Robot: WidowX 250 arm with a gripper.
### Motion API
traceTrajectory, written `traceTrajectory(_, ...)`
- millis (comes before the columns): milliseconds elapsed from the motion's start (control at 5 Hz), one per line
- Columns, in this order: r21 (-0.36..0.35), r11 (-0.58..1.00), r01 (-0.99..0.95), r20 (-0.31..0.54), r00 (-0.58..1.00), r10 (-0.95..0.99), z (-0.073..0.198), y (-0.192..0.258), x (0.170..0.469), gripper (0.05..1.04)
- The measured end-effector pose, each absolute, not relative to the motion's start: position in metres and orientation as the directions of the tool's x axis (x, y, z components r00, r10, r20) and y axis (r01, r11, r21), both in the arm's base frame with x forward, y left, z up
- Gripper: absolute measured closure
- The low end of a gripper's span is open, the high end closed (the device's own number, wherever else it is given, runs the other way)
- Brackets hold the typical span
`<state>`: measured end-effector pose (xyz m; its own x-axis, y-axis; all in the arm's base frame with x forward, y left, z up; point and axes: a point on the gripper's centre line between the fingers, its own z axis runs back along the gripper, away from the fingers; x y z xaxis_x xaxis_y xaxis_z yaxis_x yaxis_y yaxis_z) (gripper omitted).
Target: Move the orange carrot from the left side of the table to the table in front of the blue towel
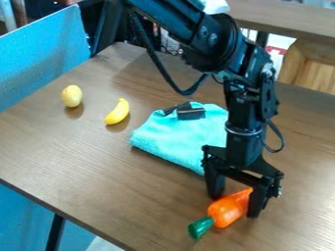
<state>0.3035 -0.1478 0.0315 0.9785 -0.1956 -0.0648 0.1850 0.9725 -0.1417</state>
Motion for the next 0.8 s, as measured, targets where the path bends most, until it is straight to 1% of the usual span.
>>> traceTrajectory(200, -0.143, 0.970, 0.197, -0.059, 0.977, -0.207, 0.036, -0.147, 0.303, 0.077)
traceTrajectory(400, -0.183, 0.945, 0.272, 0.074, 0.962, -0.263, 0.091, -0.149, 0.301, 0.077)
traceTrajectory(600, -0.216, 0.939, 0.266, 0.142, 0.960, -0.240, 0.132, -0.121, 0.304, 0.077)
traceTrajectory(800, -0.152, 0.966, 0.211, 0.186, 0.966, -0.181, 0.159, -0.078, 0.326, 0.077)
